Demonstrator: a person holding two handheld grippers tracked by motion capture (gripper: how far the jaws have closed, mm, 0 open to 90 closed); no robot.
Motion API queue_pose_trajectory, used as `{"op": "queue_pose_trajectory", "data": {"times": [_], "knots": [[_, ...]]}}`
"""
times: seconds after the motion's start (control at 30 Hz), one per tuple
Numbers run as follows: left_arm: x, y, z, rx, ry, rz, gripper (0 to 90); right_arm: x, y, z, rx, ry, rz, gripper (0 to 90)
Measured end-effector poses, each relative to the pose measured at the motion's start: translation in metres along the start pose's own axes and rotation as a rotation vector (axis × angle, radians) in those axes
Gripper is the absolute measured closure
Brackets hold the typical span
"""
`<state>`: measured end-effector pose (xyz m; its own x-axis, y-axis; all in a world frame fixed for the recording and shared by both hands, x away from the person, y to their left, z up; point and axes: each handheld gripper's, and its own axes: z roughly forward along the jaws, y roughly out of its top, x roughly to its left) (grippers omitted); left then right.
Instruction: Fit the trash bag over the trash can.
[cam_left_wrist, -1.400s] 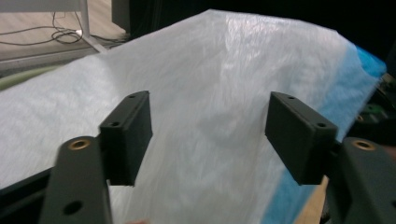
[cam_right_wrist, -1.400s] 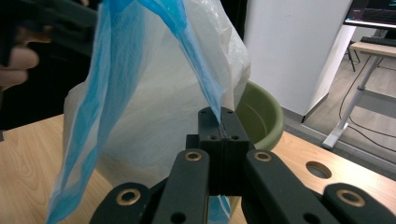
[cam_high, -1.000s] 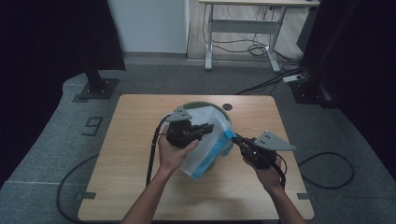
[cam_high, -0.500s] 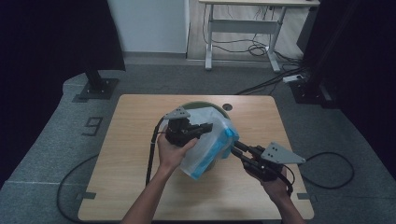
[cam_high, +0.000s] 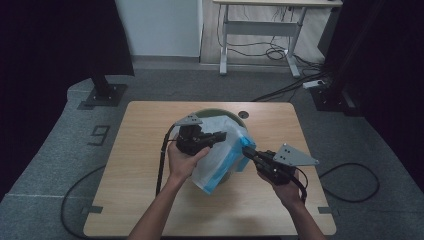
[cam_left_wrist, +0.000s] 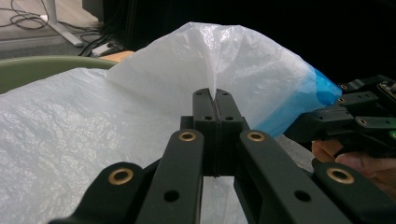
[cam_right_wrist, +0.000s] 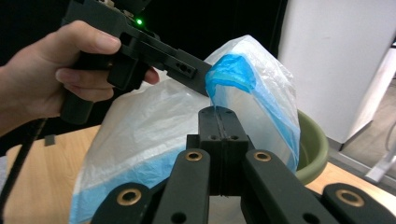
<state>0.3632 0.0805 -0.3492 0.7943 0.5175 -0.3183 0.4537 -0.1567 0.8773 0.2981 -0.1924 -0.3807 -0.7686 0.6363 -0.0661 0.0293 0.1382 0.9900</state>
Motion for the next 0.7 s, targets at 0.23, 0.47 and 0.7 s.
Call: {"op": "queue_pose_trajectory", "data": {"times": [0.23, 0.47, 0.7], "knots": [[0.007, -0.002, -0.005, -0.017, -0.013, -0.017, 89.7, -0.007, -0.006, 0.000, 0.014, -0.045, 0.040, 88.7], [0.017, -0.004, -0.014, -0.047, 0.003, -0.030, 89.7, -0.017, -0.019, -0.002, 0.034, -0.089, 0.093, 88.7], [0.028, -0.008, -0.022, -0.107, 0.018, -0.067, 89.8, -0.035, -0.028, -0.005, 0.069, -0.153, 0.109, 88.7]]}}
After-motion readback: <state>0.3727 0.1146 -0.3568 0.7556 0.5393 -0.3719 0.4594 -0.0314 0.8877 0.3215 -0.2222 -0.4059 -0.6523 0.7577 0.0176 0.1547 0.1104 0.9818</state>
